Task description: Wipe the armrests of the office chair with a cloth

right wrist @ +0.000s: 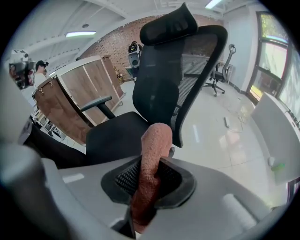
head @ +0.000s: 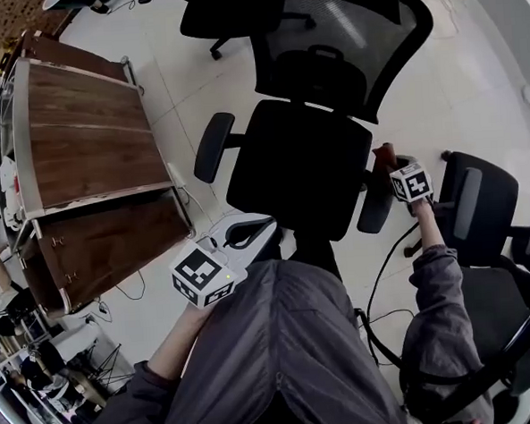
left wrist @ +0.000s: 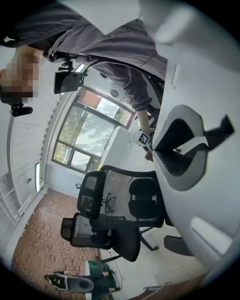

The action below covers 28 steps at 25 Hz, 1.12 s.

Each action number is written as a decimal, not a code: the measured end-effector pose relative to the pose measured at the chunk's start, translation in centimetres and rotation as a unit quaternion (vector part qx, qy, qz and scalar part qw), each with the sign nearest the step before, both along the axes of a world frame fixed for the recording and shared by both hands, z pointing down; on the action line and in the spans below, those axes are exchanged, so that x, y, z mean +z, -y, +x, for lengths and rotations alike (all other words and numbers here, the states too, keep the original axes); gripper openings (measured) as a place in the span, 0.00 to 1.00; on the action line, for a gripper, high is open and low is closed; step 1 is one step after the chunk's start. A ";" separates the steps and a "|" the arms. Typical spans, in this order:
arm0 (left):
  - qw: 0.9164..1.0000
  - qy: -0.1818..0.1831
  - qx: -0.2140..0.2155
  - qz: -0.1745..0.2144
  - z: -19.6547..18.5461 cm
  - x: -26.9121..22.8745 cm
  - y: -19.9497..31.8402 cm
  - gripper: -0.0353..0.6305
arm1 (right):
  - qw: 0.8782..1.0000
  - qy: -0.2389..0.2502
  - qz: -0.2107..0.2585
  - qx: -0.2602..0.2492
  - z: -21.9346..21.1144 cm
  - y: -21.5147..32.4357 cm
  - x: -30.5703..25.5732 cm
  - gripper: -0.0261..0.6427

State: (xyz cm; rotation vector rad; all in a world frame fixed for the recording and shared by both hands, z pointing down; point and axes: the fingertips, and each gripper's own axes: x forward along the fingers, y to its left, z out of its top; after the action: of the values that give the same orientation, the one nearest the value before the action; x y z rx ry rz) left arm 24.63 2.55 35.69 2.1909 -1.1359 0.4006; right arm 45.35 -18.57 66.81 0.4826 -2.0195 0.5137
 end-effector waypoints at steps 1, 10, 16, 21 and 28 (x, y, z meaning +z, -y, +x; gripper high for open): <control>1.000 -0.001 0.003 0.001 0.0 0.0 0.0 0.08 | 1.000 0.006 -0.001 -0.004 -0.4 -0.8 -0.2 0.13; 0.996 -0.024 0.082 0.029 1.2 -0.6 1.1 0.08 | 0.999 0.035 -0.016 0.010 -1.2 -13.7 -2.5 0.14; 0.995 -0.021 0.090 0.027 2.2 -0.6 0.3 0.08 | 0.997 0.060 -0.054 0.010 -1.5 -20.6 -3.6 0.13; 0.993 -0.025 0.106 0.035 1.6 0.1 0.4 0.08 | 0.997 0.055 -0.045 0.019 -1.3 -19.4 -3.4 0.14; 0.997 -0.008 0.075 0.016 -0.3 0.1 -0.1 0.08 | 0.999 0.025 -0.019 0.033 -0.6 -10.6 -1.1 0.13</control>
State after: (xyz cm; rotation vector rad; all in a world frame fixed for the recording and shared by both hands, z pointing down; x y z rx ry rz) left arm 24.29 2.64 35.75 2.3118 -0.9775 0.4303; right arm 44.79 -7.99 65.68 0.5193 -2.0431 0.6074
